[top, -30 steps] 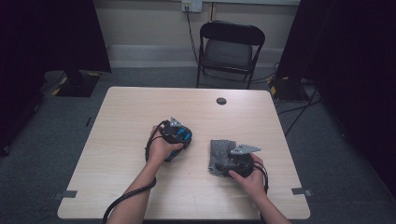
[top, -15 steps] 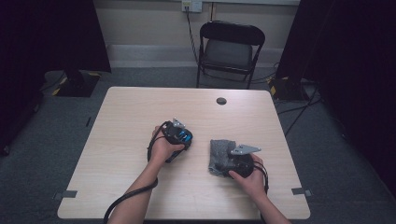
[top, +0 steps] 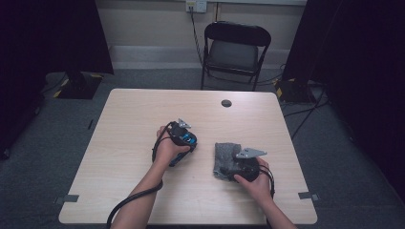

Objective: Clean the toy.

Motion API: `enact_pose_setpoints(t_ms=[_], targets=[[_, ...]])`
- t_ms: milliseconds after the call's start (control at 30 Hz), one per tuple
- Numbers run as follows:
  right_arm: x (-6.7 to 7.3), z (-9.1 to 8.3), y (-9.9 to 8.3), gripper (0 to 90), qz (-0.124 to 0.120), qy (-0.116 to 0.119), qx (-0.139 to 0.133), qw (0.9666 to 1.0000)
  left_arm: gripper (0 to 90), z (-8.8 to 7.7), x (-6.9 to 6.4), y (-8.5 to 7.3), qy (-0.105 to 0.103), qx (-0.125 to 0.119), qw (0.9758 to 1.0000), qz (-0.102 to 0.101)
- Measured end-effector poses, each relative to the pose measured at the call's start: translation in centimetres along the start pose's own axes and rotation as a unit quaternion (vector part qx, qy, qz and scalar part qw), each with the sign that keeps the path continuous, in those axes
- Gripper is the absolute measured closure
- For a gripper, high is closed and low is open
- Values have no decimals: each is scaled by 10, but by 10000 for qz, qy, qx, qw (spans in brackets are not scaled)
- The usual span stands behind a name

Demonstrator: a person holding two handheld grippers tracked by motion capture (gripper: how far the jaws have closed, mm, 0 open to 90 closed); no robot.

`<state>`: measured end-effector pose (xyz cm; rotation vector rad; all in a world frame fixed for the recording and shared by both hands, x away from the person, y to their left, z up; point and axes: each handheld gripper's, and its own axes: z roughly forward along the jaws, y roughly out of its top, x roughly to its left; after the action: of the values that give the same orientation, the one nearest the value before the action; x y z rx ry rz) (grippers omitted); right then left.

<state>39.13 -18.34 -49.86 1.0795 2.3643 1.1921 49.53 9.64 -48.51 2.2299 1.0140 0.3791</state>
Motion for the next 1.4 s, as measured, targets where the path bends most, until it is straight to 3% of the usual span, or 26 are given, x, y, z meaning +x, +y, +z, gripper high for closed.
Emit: enact_pose_setpoints(t_ms=[367,667,833,1033,1167,1267,1400], targets=[[0,0,0,274,-17,2,-11,10000,240,9,-4,2,106,-30,9998,-152],[0,1,0,274,-25,11,-23,10000,254,7,-4,4,106,124,9999,-58],[0,1,0,274,-33,11,-21,10000,255,-1,-3,5,53,-10,10000,-40],[1,1,0,274,-87,-51,5,9999,255,-13,-2,5,-145,-297,9993,-161],[2,2,0,274,-107,-89,8,9999,256,-20,-2,5,-289,-519,9978,-282],[2,2,0,274,-105,-76,3,9999,256,-28,-3,6,-340,-589,9974,-224],[2,0,3,266,-141,-105,39,9998,255,-36,-3,5,-447,-734,9958,-316]])
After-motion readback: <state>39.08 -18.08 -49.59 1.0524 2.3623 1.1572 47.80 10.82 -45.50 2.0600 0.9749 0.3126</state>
